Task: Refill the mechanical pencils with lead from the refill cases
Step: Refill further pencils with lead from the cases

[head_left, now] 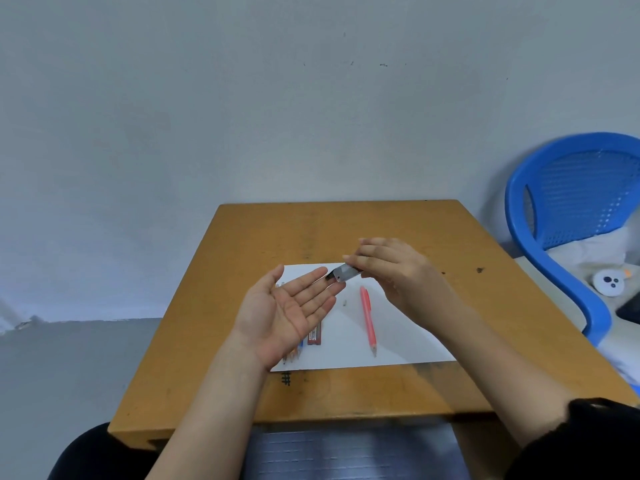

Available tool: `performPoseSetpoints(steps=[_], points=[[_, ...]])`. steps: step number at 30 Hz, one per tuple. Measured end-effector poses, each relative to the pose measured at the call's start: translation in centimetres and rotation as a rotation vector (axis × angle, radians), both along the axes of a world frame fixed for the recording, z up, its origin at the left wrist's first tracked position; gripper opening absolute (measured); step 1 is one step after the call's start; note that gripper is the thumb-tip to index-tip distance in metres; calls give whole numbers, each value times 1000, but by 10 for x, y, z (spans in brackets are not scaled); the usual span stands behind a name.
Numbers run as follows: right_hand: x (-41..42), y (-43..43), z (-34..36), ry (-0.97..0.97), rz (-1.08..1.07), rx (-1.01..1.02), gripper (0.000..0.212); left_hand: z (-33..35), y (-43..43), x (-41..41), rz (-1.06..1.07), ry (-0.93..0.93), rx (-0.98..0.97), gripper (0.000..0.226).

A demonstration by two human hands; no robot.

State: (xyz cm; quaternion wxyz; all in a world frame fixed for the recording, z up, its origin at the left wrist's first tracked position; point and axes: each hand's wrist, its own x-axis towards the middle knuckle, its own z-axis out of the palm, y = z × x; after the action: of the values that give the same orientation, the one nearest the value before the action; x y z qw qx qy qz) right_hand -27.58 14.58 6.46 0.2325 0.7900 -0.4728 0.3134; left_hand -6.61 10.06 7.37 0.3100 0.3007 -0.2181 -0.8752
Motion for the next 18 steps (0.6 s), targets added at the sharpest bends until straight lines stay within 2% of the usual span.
performPoseSetpoints(steps=[4,8,11,15,18], points=[[2,1,4,-36,-22,-22,55,2,1,1,-14,-1,-1,58],[-2,-2,1,7,-6,-40,39,2,2,1,-20,2,-1,58],[2,-1,3,-38,-4,-23,54,2,3,1,-22,11,2,57],[0,-2,0,-18,-21,-64,40,2,3,0,-22,11,-5,57],[4,-1,-3,-83,-13,-19,59,2,4,-1,-21,12,2,56]])
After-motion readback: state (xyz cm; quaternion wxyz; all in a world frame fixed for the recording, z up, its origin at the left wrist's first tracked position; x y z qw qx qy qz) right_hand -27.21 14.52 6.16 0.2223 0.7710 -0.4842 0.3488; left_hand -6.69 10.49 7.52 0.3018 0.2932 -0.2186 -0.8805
